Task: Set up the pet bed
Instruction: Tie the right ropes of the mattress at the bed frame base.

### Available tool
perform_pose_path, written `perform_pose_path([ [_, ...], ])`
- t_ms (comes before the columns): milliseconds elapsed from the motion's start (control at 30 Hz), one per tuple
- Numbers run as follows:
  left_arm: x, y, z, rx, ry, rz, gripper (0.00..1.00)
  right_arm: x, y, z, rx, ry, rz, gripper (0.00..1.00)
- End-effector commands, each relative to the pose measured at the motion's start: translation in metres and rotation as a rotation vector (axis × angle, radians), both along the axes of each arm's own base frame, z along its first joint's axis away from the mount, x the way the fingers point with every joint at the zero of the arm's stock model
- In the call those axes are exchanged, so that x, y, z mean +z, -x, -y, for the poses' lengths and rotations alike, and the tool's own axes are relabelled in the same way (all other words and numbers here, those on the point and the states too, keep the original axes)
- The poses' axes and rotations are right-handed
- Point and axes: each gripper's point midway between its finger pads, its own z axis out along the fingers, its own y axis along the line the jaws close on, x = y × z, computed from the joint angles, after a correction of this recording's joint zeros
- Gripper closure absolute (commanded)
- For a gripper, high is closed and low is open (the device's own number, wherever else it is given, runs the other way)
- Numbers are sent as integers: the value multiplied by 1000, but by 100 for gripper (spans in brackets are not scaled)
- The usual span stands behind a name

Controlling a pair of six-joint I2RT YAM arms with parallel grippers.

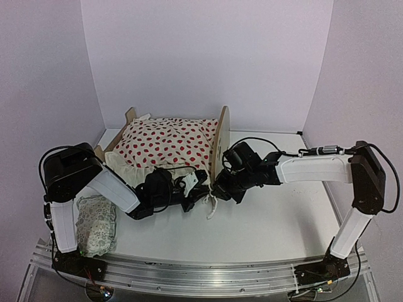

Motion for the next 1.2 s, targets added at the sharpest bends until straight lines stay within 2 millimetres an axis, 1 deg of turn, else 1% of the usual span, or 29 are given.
perform_pose_path([
  [0,22,-19,-1,83,24,39,82,4,17,-12,54,-17,-61,100],
  [133,18,-19,-5,95,-3,24,81,3,16,-10,44,-7,-56,100],
  [300,19,-14,-11,96,-24,18,81,2,13,-11,27,-7,-56,100],
  [433,21,-3,-10,51,-8,27,81,5,10,-20,28,-23,-60,100],
  [567,26,1,-11,45,6,30,82,8,7,-27,28,-32,-55,100],
  [767,34,6,-26,69,-14,53,81,5,8,-32,15,-26,-60,100],
  [833,36,8,-34,83,-24,53,76,4,8,-32,12,-22,-54,100],
  [900,41,9,-42,106,-26,42,64,2,9,-31,5,-12,-51,100],
  [933,43,9,-47,121,-27,31,59,0,9,-29,0,-4,-48,100],
  [1067,65,10,-63,188,35,-61,49,-8,10,-20,-21,26,-42,100],
  [1167,79,19,-74,217,108,-185,44,-13,9,-17,-28,40,-31,100],
])
